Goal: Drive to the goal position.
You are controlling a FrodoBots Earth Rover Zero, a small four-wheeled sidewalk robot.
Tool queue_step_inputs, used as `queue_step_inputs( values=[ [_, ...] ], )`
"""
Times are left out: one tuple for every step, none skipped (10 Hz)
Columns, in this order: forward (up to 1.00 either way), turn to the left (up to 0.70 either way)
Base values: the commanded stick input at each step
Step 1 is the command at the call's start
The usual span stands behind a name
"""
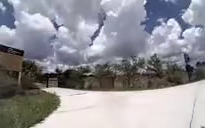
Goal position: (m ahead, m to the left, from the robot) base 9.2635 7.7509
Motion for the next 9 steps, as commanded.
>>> queue_step_inputs(
  values=[
    [0.70, 0.00],
    [0.70, 0.00],
    [0.70, 0.00],
    [0.70, 0.00],
    [0.70, 0.00],
    [0.70, 0.00],
    [0.70, 0.00],
    [0.70, 0.00],
    [0.70, 0.06]
  ],
)
